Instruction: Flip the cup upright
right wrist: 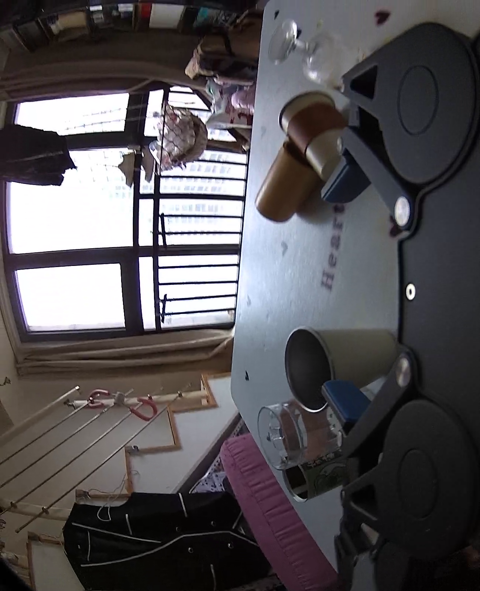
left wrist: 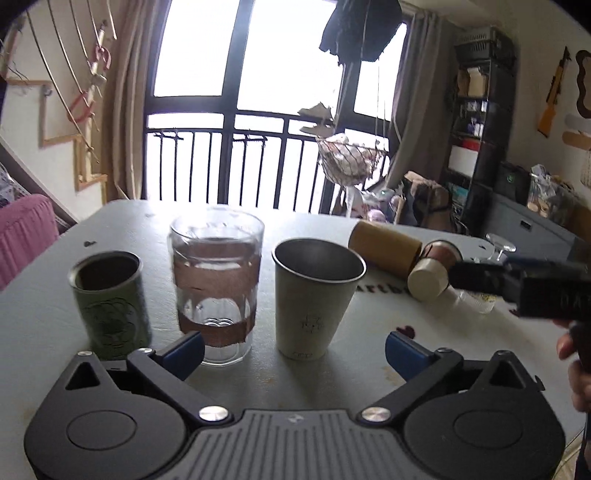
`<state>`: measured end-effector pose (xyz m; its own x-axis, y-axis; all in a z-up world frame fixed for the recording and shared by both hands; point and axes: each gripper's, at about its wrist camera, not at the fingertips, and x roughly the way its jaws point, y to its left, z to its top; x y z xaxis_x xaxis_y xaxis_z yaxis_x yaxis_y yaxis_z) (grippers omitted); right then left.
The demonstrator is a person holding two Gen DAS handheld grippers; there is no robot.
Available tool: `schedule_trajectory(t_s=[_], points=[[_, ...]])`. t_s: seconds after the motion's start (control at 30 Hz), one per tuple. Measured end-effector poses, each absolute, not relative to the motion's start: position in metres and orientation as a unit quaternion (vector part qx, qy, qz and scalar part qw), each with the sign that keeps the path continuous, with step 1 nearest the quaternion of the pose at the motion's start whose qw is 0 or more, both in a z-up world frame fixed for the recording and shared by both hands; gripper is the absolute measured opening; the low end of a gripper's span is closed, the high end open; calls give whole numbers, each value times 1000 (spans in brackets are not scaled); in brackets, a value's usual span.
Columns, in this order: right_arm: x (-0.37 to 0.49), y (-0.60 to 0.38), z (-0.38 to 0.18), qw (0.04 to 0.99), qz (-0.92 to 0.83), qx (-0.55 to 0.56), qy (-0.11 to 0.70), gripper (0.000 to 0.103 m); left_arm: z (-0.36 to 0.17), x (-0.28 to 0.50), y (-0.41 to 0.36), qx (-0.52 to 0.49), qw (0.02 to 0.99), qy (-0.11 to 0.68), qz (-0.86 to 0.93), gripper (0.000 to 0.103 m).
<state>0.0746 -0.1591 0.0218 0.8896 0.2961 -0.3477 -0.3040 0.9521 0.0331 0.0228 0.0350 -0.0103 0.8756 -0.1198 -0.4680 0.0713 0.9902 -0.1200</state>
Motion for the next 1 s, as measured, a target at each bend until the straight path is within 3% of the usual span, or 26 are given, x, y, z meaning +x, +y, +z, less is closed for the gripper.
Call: schedule_trajectory(t_s=[1.0], points=[[1,-199,-3,982,92,-18,162,103,6,-36,8,5,978,208,17,103]])
